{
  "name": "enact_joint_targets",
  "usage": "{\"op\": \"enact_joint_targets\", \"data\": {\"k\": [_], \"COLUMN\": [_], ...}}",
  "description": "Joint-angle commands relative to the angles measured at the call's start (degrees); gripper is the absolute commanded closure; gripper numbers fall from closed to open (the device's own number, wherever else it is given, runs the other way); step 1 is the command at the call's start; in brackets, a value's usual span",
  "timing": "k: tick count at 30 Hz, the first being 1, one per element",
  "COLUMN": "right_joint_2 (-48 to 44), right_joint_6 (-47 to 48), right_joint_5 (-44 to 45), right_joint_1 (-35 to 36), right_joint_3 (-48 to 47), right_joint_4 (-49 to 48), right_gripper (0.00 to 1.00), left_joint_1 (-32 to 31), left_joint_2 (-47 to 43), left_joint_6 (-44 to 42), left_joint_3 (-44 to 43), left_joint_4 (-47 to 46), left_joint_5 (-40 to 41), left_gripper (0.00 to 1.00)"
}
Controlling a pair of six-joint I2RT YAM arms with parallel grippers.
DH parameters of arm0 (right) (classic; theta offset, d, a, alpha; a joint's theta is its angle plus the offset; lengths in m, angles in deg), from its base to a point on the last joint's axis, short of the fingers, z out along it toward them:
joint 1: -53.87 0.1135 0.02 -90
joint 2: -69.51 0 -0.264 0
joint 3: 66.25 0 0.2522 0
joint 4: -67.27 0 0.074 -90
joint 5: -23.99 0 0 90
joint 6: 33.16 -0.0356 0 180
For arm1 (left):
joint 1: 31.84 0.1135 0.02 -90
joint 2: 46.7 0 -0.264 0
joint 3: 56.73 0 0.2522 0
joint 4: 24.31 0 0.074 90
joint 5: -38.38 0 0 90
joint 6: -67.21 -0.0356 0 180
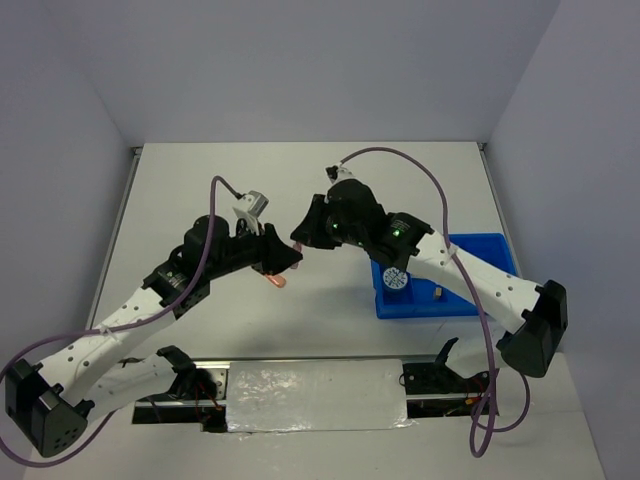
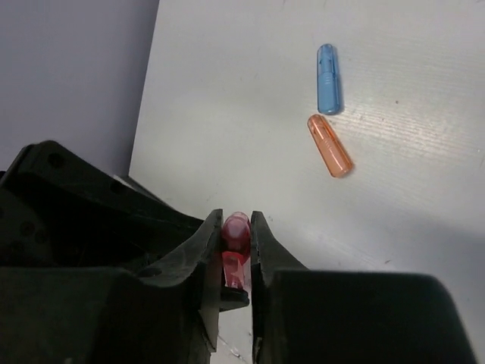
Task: Sort the stationery into containers
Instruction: Place the stationery in the storage box.
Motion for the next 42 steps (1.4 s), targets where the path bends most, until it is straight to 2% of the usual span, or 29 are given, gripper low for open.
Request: {"op": "enact_joint_targets", "data": {"k": [1,2,3,4,8,9,11,13,14,15,19,25,32,33,34,35,36,42], "right_joint_2": [-0.5,-0.7,-1.7,-2.8,-7.7,-7.7,-6.4,-4.3,-4.1,-4.2,-5.0,-0.4,-2.0,-2.0,-1.9,-2.2,-2.3,-5.9], "right_joint_6": [-1.2,0.6,2.0,4.4,25.9,29.2,36.9,39.7,40.1,40.3,39.5,38.9,38.7,38.7,38.3,38.2,38.0,36.9], "right_joint_5": [-4.3,-4.9,-5.4,-5.2,-1.8,-0.4,5.8,15.0,16.7,17.7,15.2,16.8,13.4,13.2,12.6,12.1,11.8,5.8], "right_joint_1": [0.4,-1.8,-3.5,-5.8,-23.1,-30.6,-36.2,-42.1,-43.9,-48.5,-56.1,-56.7,-56.7,-56.7,-56.7,-56.7,-56.7,-55.3], "right_joint_3": [1.2,1.3,1.4,2.2,3.9,3.5,2.9,3.8,4.8,7.4,10.2,10.1,12.2,12.3,12.1,11.9,11.1,7.6], "right_joint_4": [-3.7,-3.6,-2.2,-1.4,7.0,11.9,19.8,23.1,23.7,23.1,19.6,21.0,19.9,20.0,20.2,20.7,21.0,23.3], "right_gripper": [1.00,1.00,1.00,1.00,1.00,1.00,1.00,1.00,1.00,1.00,0.99,0.91,0.67,0.52,0.44,0.24,0.01,0.00], "left_joint_1": [-0.1,-0.2,-0.2,-0.2,-0.1,0.0,0.1,0.5,0.6,0.9,1.3,2.7,6.4,7.2,7.6,8.0,8.4,8.6], "left_joint_2": [-0.2,0.0,0.7,1.0,3.6,4.9,6.1,7.4,7.6,7.6,8.0,11.7,13.6,14.4,14.9,16.4,17.4,26.9], "left_joint_6": [-1.1,-1.0,-0.8,-1.0,-1.3,-1.0,0.6,1.6,2.5,2.8,3.1,2.9,3.0,3.1,3.0,2.9,2.9,4.2], "left_joint_3": [-3.0,-3.3,-4.4,-5.2,-9.6,-11.1,-12.2,-12.9,-12.9,-12.5,-12.3,-14.9,-15.8,-15.9,-16.0,-16.4,-16.5,-20.0], "left_joint_4": [-0.6,-0.2,0.8,3.5,14.9,17.8,25.8,30.8,31.7,32.1,32.8,37.1,36.2,36.0,35.6,35.3,35.1,32.0], "left_joint_5": [4.8,5.9,7.5,8.8,17.2,19.5,26.2,30.4,30.9,31.0,28.8,30.1,28.3,28.1,28.0,27.8,27.9,28.4], "left_gripper": [0.44,0.29,0.01,0.01,0.01,0.01,0.01,0.01,0.01,0.01,0.01,0.01,0.01,0.01,0.01,0.01,0.01,0.01]}}
